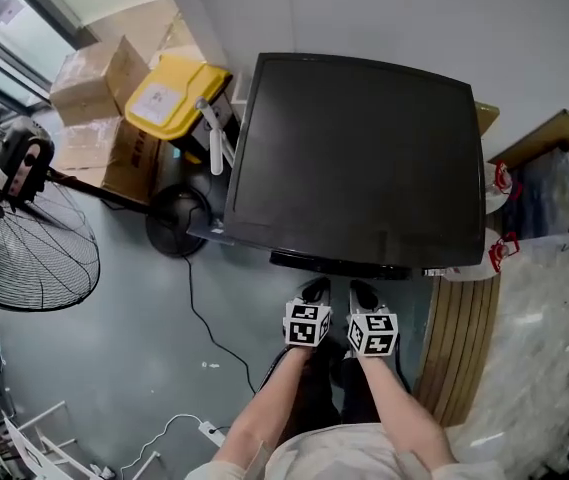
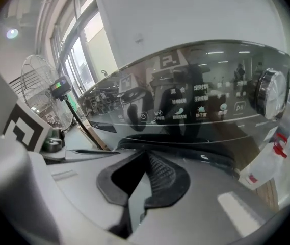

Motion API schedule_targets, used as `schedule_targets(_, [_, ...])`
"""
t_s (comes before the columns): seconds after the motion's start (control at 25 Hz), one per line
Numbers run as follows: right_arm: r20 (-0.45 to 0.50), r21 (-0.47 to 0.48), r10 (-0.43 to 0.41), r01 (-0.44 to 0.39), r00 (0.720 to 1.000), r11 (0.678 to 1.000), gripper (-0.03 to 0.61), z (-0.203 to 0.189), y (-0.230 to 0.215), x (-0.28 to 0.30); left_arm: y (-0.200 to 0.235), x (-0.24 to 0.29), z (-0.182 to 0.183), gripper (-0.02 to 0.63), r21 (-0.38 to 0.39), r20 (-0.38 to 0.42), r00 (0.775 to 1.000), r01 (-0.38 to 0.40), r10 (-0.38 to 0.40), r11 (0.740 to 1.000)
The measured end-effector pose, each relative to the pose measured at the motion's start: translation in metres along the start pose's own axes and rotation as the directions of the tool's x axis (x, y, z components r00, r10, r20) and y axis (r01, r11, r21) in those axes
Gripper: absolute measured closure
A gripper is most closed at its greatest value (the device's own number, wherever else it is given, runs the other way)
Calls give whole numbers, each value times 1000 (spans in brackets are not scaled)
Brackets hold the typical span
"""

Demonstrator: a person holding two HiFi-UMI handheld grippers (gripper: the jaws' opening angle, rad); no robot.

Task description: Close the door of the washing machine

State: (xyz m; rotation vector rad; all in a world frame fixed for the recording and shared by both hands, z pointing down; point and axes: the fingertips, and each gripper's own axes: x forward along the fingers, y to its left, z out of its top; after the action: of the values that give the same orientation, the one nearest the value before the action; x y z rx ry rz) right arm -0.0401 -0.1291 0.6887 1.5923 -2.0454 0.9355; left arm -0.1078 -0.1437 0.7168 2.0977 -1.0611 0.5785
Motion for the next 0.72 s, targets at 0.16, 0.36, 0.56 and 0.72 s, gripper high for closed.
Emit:
schedule_targets(0.16, [9,7,34,-34,999,999,577,-3,0,-33,-21,-21,-3,607,18,28,1000,0,0,1000])
schedule_targets(0.36, [24,4,127,-127,992,992,576,-3,10,-71,-57,-52,-8,607,40,56,998,-3,1,999])
schedule_targets(0.56, [37,-46,204,-203,978,978,576,3,21,-113,-85,-90,-9,607,39,95,995,-23,20,999])
schedule_targets(0.72, [49,-63,215,-212,975,975,575,-3,18,-146,-93,-119,-18,607,-19,113,992,-57,59,998])
